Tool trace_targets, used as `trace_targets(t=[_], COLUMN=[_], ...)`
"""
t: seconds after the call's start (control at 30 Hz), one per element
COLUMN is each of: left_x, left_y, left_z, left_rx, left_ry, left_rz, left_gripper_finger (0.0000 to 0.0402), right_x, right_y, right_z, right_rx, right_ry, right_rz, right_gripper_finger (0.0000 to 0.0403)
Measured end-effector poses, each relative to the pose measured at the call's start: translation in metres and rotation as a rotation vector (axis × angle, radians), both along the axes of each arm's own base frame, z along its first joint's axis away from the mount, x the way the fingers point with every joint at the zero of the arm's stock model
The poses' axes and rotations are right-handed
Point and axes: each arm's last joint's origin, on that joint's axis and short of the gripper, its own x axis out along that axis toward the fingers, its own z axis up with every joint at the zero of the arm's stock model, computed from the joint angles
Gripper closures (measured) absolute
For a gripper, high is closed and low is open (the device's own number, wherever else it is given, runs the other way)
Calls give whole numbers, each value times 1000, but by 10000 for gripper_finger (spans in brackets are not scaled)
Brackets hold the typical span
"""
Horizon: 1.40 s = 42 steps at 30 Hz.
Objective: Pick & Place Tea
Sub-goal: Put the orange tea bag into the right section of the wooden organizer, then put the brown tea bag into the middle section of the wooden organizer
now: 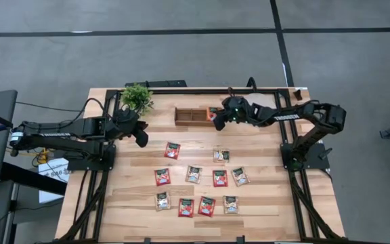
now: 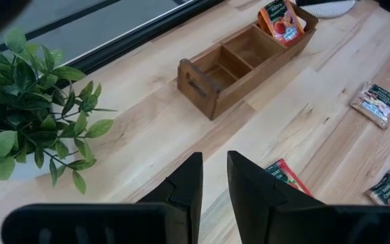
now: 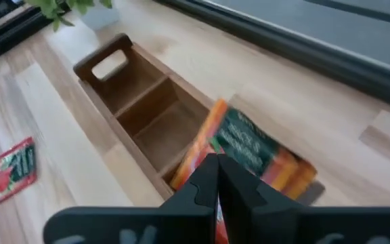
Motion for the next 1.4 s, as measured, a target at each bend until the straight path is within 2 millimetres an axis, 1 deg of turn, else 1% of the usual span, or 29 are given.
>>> trace_targets(t=[0.07, 0.13, 0.2, 0.27, 0.33, 0.43, 0.57, 0.67, 0.83, 1.07, 1.23, 1.3, 1.4], left_x=[0, 0, 0, 0, 1, 1, 1, 1, 1, 3, 3, 3, 3], left_y=[0, 0, 0, 0, 0, -1, -1, -1, -1, -1, -1, -1, -2], left_z=[0, 0, 0, 0, 0, 0, 0, 0, 1, 3, 3, 3, 3], left_rx=[1, 5, 6, 2, -2, -5, -8, -11, -11, 5, 4, 1, -10], left_ry=[0, 2, 2, 2, 2, 3, 0, -1, -3, -22, -23, -23, -24], left_rz=[-2, -6, -6, -15, -21, -29, -35, -38, -46, -60, -61, -65, -78], left_gripper_finger=[342, 342, 342, 342, 342, 342, 342, 342, 342, 342, 342, 342, 342], right_x=[5, 11, 14, 24, 34, 48, 60, 60, 54, 53, 54, 53, 46], right_y=[-1, -5, -9, -15, -18, -19, -21, -20, -17, -13, -11, -11, -5], right_z=[8, 11, 10, 9, 4, -5, -5, -2, 10, 3, 5, 11, 32], right_rx=[-10, -25, -6, 9, 33, 53, 46, 41, 30, 54, 42, 36, 34], right_ry=[50, 98, 150, 158, 194, 270, 325, 334, 348, 396, 382, 368, 322], right_rz=[2, -13, -14, -6, 9, 46, 70, 75, 87, 99, 102, 101, 135], right_gripper_finger=[402, 402, 402, 402, 402, 402, 403, 403, 403, 403, 403, 403, 403])
